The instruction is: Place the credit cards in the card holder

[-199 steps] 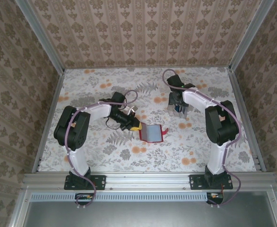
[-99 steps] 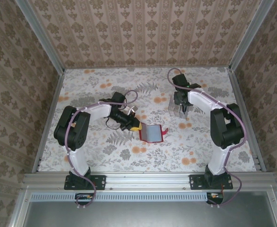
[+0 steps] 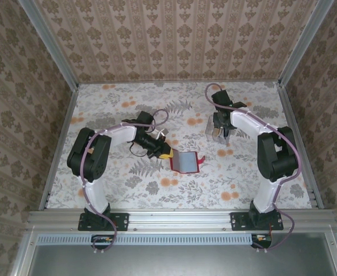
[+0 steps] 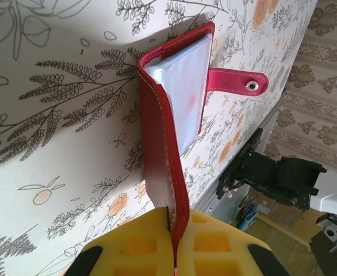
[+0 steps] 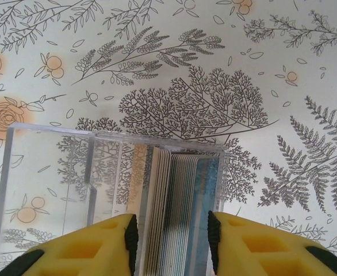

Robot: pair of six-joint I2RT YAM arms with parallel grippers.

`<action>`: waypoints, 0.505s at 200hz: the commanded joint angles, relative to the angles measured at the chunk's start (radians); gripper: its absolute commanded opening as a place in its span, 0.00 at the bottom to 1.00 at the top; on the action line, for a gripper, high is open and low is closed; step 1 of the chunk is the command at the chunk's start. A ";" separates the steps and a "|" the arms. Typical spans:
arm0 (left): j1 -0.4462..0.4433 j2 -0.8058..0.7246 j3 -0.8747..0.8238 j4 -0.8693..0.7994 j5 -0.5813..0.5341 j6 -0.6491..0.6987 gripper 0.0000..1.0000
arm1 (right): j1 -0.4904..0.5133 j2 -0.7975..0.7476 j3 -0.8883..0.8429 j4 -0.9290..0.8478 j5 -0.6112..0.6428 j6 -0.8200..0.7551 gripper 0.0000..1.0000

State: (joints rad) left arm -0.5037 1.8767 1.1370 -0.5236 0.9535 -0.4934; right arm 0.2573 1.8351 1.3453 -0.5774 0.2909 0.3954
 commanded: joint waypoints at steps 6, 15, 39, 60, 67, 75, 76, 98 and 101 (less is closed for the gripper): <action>-0.007 0.025 0.027 -0.011 0.007 0.009 0.06 | -0.005 0.017 0.006 -0.034 -0.018 -0.017 0.45; -0.009 0.031 0.028 -0.006 0.010 0.003 0.06 | -0.005 0.035 0.015 -0.046 -0.001 -0.020 0.46; -0.015 0.038 0.044 -0.022 0.007 0.007 0.06 | -0.007 0.054 0.007 -0.037 0.018 -0.028 0.46; -0.019 0.038 0.050 -0.017 0.006 -0.007 0.06 | -0.006 0.053 0.025 -0.066 0.020 -0.034 0.47; -0.021 0.038 0.058 -0.024 0.010 -0.002 0.06 | -0.007 0.043 0.020 -0.065 0.028 -0.035 0.47; -0.021 0.041 0.068 -0.039 0.006 0.009 0.06 | -0.007 0.030 0.013 -0.056 0.034 -0.041 0.47; -0.022 0.041 0.069 -0.040 0.007 0.010 0.06 | -0.008 0.030 0.012 -0.055 0.034 -0.042 0.47; -0.021 0.041 0.063 -0.030 -0.001 0.002 0.06 | -0.012 0.007 0.034 -0.086 0.042 -0.059 0.45; -0.022 0.043 0.063 -0.027 0.002 -0.001 0.06 | -0.012 0.003 0.037 -0.090 0.045 -0.061 0.45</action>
State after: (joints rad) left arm -0.5186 1.9053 1.1790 -0.5365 0.9508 -0.4938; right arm 0.2543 1.8797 1.3460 -0.5903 0.2852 0.3683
